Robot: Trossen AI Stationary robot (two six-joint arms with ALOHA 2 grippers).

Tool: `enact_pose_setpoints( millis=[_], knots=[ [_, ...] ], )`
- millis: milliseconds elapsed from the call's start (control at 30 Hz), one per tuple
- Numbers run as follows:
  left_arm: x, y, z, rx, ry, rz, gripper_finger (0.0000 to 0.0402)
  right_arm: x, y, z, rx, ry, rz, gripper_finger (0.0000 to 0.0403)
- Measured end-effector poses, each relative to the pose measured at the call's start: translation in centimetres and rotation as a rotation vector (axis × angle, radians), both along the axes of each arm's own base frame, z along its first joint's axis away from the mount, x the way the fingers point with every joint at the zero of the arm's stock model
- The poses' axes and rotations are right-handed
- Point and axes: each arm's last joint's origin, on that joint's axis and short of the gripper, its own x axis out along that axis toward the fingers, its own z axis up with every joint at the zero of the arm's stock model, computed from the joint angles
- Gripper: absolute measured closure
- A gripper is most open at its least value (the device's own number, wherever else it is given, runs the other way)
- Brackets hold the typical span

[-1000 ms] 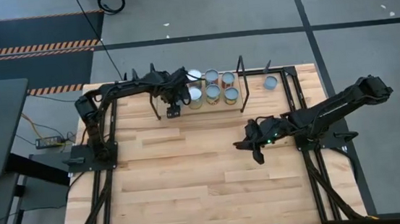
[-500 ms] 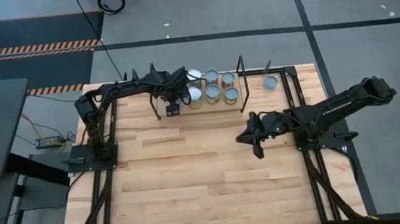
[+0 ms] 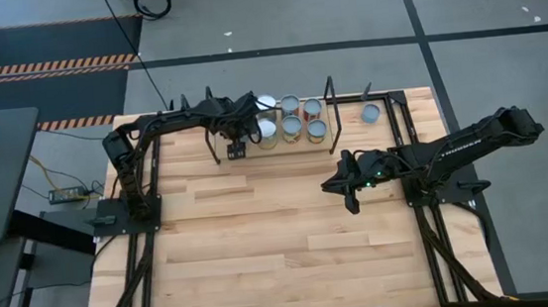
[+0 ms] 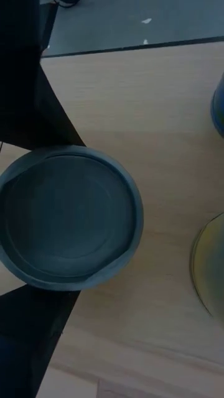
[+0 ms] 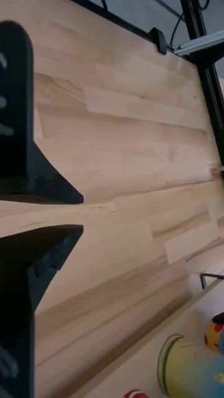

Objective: Pick and place cans onto a shelf
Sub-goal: Put the pineapple rings on the shelf, then put the canned salmon on the shelf

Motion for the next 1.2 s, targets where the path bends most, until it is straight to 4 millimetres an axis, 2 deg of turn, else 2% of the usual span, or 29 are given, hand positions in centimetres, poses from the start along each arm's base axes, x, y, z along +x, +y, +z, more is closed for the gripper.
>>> enact_pose_setpoints(
  millis=[200, 767, 900, 1000, 1200],
  knots=[
    [-0.1, 0.1, 0.0, 0.0, 0.002, 0.007, 0.0052, 0.0, 0.0, 0.0, 0.0, 0.0, 0.0, 0.0331],
    [-0.3, 0.1, 0.5, 0.064, 0.028, 0.026, 0.0045, 0.0, -0.6, 0.0, 0.011, 0.007, 0.0, 0.0331],
    [-0.9, -0.4, 2.3, 0.099, 0.001, 0.028, 0.0045, 0.2, -1.3, 1.8, -0.026, 0.09, -0.075, 0.0325],
    [-1.6, -1.0, 4.8, 0.135, -0.072, 0.056, 0.0045, -0.3, -2.3, 3.9, -0.137, 0.218, -0.193, 0.0318],
    [-3.6, -3.3, 10.0, 0.149, -0.296, 0.215, 0.0045, -2.2, -4.6, 7.0, -0.246, 0.462, -0.241, 0.0278]
  ],
)
